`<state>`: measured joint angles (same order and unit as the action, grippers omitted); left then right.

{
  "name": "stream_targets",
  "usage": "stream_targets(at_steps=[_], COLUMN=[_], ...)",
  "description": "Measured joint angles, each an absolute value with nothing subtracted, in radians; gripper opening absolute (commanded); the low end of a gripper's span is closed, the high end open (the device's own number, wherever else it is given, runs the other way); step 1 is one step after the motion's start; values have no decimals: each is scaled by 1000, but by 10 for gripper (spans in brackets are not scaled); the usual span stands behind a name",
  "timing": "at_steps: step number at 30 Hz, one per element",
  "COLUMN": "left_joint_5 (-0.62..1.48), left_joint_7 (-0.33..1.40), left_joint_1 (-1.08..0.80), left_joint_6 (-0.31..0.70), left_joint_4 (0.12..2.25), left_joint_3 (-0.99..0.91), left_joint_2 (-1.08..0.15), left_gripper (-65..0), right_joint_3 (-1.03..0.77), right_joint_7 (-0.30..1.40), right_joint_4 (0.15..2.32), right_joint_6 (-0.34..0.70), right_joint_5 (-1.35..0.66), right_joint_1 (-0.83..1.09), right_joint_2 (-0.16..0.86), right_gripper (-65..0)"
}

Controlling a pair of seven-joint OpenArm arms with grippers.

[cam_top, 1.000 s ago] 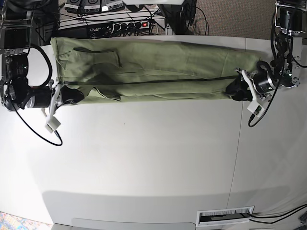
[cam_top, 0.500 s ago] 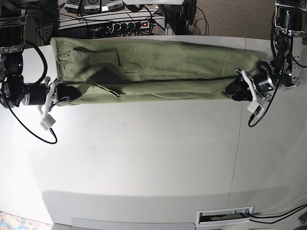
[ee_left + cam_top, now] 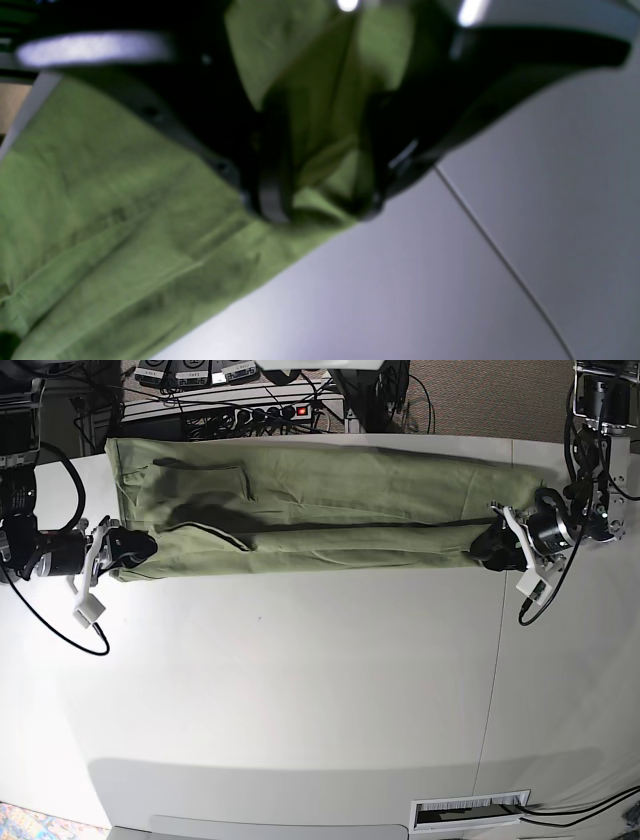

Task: Fold the T-shirt properly
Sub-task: 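Pull the strip taut between both grippers to straighten it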

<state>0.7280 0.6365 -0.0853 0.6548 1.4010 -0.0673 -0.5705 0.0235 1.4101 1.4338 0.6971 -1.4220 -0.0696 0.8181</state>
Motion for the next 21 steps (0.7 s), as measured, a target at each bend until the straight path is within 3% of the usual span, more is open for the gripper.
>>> stream_targets(at_steps=[5,13,21], left_joint_5=[776,774,774], left_joint_7=[652,702,790], left_joint_1=[-85,-90,-94], left_joint_6=[652,670,674], left_joint_4=[1400,1457,1639], left_joint_3=[-67,-66,-159], left_joint_2=[-570,-571,-568], left_gripper=[-411,-364,-364], right_joint_3=[23,23,23], right_joint_7=[1413,1412,1410], right_joint_4=[1433,1433,1433], right_joint_6=[697,697,697], right_joint_5=[-1410,-1158,-1155], right_joint_1=[-128,-144,-146], right_joint_2=[762,644,636], right_gripper=[-467,-467,-467])
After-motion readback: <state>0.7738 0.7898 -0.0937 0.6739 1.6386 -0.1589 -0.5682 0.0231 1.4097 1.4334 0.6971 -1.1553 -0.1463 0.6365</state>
